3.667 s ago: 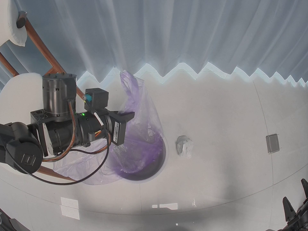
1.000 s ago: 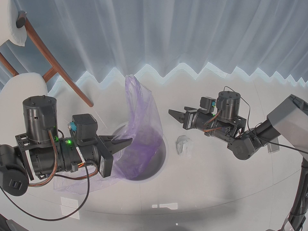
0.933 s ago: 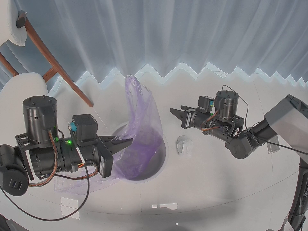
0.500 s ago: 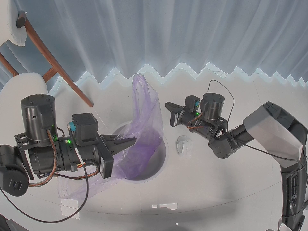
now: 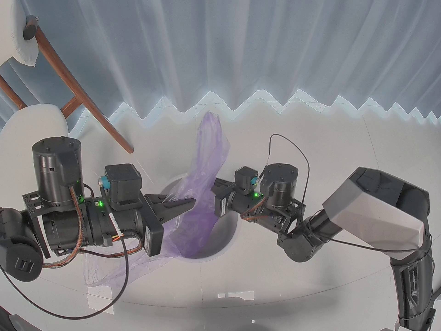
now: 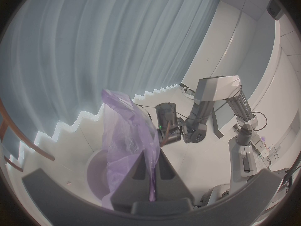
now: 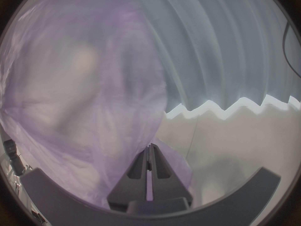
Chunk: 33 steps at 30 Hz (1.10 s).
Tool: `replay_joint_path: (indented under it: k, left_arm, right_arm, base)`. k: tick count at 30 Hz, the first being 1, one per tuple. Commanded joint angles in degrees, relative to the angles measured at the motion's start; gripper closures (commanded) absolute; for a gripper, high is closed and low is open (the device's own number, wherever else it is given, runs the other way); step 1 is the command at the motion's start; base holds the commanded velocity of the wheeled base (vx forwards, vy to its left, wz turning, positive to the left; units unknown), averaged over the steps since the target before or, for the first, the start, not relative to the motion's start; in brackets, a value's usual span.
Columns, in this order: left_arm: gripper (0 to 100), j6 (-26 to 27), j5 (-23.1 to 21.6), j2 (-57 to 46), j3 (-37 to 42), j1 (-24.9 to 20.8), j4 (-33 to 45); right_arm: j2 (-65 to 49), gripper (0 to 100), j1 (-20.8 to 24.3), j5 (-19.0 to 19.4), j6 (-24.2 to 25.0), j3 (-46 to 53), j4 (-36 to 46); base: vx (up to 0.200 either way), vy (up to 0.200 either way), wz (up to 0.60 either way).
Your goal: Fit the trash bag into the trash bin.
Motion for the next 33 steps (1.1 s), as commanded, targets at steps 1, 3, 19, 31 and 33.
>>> replay_joint_path:
  k: [1,3,19,31,33]
  left_arm:
    - [100,-0.1,0.0,0.6,0.0,0.2,-0.2]
    - [100,-0.1,0.0,0.6,0.1,0.2,-0.2]
    - [100,0.0,0.1,2.7,-0.5,0.6,-0.3]
    - [100,-0.3,0.1,6.7,-6.1,0.8,-0.3]
    - [100,-0.3,0.4,7.2,-6.7,0.9,-0.3]
  right_arm:
    - [-0.3,100,3.3,0.2,-0.1,5.2,-2.9]
    - [-0.2,100,4.0,0.2,-0.1,6.3,-3.8]
    - [0.1,100,9.3,0.6,0.2,6.6,-3.5]
    - [-9.7,100,-1.8,1.0,1.2,16.3,-3.1]
    - [-11.2,100,-1.9,1.1,1.3,19.8,-3.5]
  base:
    - [0.000,0.000,0.00]
    - [0.000,0.000,0.00]
    - [0.000,0.000,0.00]
    - [0.000,0.000,0.00]
    - [0.000,0.000,0.00]
